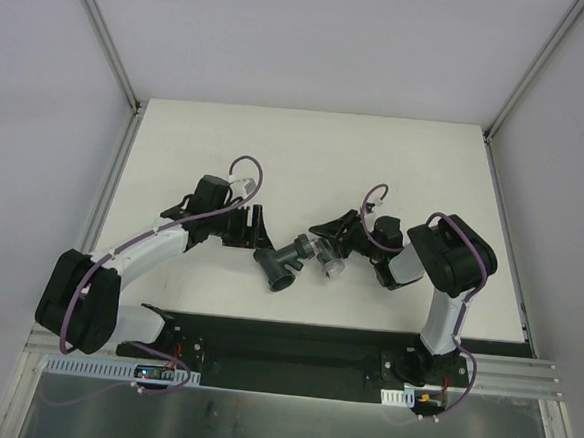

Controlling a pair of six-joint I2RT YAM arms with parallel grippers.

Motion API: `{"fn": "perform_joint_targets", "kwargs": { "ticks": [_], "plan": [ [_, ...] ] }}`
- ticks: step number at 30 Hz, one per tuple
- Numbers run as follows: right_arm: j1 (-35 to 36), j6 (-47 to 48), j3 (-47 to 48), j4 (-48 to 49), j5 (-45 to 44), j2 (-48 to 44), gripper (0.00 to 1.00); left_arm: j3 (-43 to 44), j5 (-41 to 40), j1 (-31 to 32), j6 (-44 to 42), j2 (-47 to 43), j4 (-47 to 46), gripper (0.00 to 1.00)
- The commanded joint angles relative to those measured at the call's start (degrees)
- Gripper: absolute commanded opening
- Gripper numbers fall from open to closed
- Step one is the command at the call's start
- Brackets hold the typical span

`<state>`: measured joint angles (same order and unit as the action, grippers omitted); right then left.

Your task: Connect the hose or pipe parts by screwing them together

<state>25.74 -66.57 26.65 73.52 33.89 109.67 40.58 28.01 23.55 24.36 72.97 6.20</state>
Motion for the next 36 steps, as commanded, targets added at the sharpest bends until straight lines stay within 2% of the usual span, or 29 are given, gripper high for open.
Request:
{"fn": "perform_joint_targets", "kwargs": {
  "ticks": [1,8,13,25,30,36],
  "plan": [
    [0.1,0.6,0.3,14.3,0.8,-1.4,0.01,1.3,3.9,-0.2,-3.8,2.2,-0.2,0.66],
    [0.1,1.1,0.4,14.4,0.9,-0.9,0.01,4.3,4.2,-0.2,-6.0,6.6,-0.3,0.66],
    [0.1,1.0,0.2,14.3,0.7,-0.9,0.01,5.9,7.2,-0.1,-7.0,10.6,-0.2,0.60],
    [0.1,0.9,0.8,14.4,0.9,-0.6,0.01,5.0,15.3,0.0,-6.8,13.7,-0.1,0.52],
    [0.1,1.2,0.6,14.4,1.0,-0.3,0.01,5.2,18.4,0.3,-6.0,15.9,-0.2,0.46],
    [-0.1,1.6,0.2,14.4,1.4,-0.2,0.01,3.7,22.4,0.0,-4.1,17.2,-0.1,0.48]
  ]
}}
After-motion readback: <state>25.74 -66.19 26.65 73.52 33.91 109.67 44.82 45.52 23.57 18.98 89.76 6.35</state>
